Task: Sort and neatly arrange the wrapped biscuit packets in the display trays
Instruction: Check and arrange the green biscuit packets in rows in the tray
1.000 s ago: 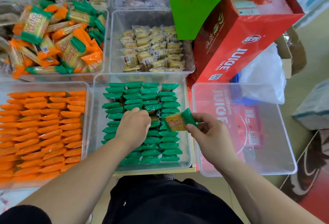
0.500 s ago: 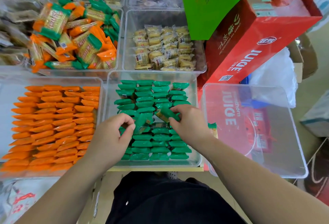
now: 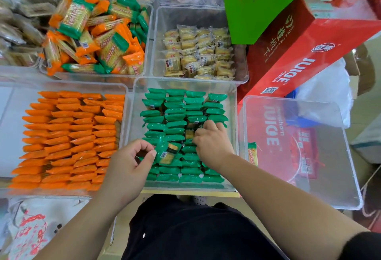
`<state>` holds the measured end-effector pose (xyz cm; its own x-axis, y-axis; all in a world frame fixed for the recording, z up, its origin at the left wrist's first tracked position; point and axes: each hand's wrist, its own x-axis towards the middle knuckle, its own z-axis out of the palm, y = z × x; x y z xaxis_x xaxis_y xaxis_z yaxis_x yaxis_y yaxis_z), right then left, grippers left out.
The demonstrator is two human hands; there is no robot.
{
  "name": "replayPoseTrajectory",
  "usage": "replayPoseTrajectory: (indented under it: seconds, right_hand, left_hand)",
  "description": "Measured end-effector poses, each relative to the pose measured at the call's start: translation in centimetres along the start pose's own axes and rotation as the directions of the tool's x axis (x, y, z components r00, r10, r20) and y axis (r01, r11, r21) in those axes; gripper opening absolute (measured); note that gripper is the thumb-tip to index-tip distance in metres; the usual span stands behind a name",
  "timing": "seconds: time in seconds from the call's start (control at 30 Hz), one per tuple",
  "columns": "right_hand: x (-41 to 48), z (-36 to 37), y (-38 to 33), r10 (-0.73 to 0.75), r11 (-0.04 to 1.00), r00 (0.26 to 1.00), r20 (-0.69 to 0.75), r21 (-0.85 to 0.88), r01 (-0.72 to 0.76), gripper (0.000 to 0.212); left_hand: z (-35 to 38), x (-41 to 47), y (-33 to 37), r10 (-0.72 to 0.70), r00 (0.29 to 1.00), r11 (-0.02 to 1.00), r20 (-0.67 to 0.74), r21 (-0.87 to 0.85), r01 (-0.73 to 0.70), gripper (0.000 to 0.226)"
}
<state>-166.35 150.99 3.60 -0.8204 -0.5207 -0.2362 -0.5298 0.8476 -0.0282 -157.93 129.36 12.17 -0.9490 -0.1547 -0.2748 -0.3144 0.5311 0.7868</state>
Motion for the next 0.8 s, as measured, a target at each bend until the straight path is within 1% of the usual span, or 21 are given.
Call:
replayPoseTrajectory:
  seconds: [0.1, 0.2, 0.27, 0.3, 0.33, 0.37, 0.4, 0.43, 0.5, 0.57, 0.6, 0.63, 0.67, 0.73, 0.77, 0.8]
  right_hand:
    - [-0.8, 0.0, 0.1, 0.005, 1.000, 0.997, 0.082, 0.013, -0.006, 0.023]
    - [-1.4, -0.6, 0.4, -0.009, 1.000, 0.994, 0.113, 0.024, 0.007, 0.031]
    - [-1.8, -1.6, 0.5, 0.011, 0.990, 0.994, 0.110, 0.142, -0.027, 0.036]
    - [-2.1, -2.3, 0.5, 0.041, 0.969, 0.994, 0.097, 0.237, -0.063, 0.038]
    - [-2.7, -3.0, 0.5, 0.084, 0.924, 0.993, 0.078, 0.367, -0.107, 0.042]
    - [-3.3, -3.9, 0.5, 0.134, 0.835, 0.988, 0.072, 0.529, -0.152, 0.046]
    - [-4.1, -4.8, 0.7, 0.178, 0.703, 0.978, 0.106, 0.682, -0.202, 0.047]
    - [-4.9, -5.6, 0.9, 0.202, 0.544, 0.966, 0.164, 0.801, -0.250, 0.043]
    - [-6.6, -6.7, 1.5, 0.211, 0.258, 0.940, 0.268, 0.912, -0.318, 0.031]
    - [-8.3, -7.0, 2.5, 0.228, 0.037, 0.928, 0.293, 0.950, -0.309, 0.031]
    - [-9.1, -7.1, 3.1, 0.240, -0.060, 0.923, 0.301, 0.953, -0.296, 0.032]
    - [-9.8, -7.4, 3.6, 0.245, -0.128, 0.921, 0.302, 0.952, -0.278, 0.028]
    - [-10.6, -7.7, 4.0, 0.244, -0.167, 0.926, 0.289, 0.953, -0.253, 0.021]
    - [-12.0, -8.3, 4.6, 0.250, -0.199, 0.938, 0.242, 0.961, -0.195, 0.008]
    - [-12.6, -8.6, 4.8, 0.252, -0.222, 0.944, 0.214, 0.962, -0.159, 0.008]
    - [-13.2, -8.8, 5.0, 0.248, -0.261, 0.950, 0.190, 0.957, -0.123, 0.015]
  left_hand:
    - [0.4, -0.1, 0.3, -0.027, 1.000, 1.000, -0.001, -0.007, 0.027, 0.014]
    - [0.9, -0.2, 0.8, -0.052, 0.999, 0.998, 0.009, -0.036, 0.052, 0.014]
    - [1.3, -0.2, 1.2, -0.074, 0.997, 0.995, 0.024, -0.061, 0.076, 0.014]
    - [1.4, -0.3, 1.5, -0.080, 0.996, 0.994, 0.029, -0.076, 0.082, 0.015]
    - [1.5, -0.4, 1.8, -0.087, 0.996, 0.992, 0.033, -0.094, 0.090, 0.015]
    - [1.7, -0.5, 2.1, -0.101, 0.994, 0.987, 0.032, -0.126, 0.104, 0.015]
    - [1.9, -0.6, 2.4, -0.127, 0.992, 0.975, 0.029, -0.179, 0.130, 0.015]
    - [2.1, -0.6, 2.7, -0.160, 0.987, 0.954, 0.029, -0.252, 0.162, 0.014]
    - [2.5, -0.9, 3.5, -0.227, 0.973, 0.878, 0.046, -0.422, 0.225, 0.013]
    - [3.0, -1.1, 4.4, -0.252, 0.965, 0.785, 0.078, -0.567, 0.251, 0.013]
    - [3.2, -1.4, 5.0, -0.252, 0.963, 0.750, 0.093, -0.610, 0.255, 0.014]
    - [3.5, -1.7, 5.5, -0.250, 0.963, 0.728, 0.106, -0.635, 0.259, 0.016]
    - [3.8, -2.0, 6.0, -0.246, 0.962, 0.718, 0.114, -0.645, 0.260, 0.017]
    - [4.3, -2.5, 6.8, -0.240, 0.963, 0.733, 0.121, -0.628, 0.261, 0.016]
    - [4.5, -2.9, 7.1, -0.243, 0.962, 0.742, 0.125, -0.615, 0.267, 0.015]
    - [4.7, -3.2, 7.3, -0.253, 0.958, 0.740, 0.133, -0.611, 0.280, 0.013]
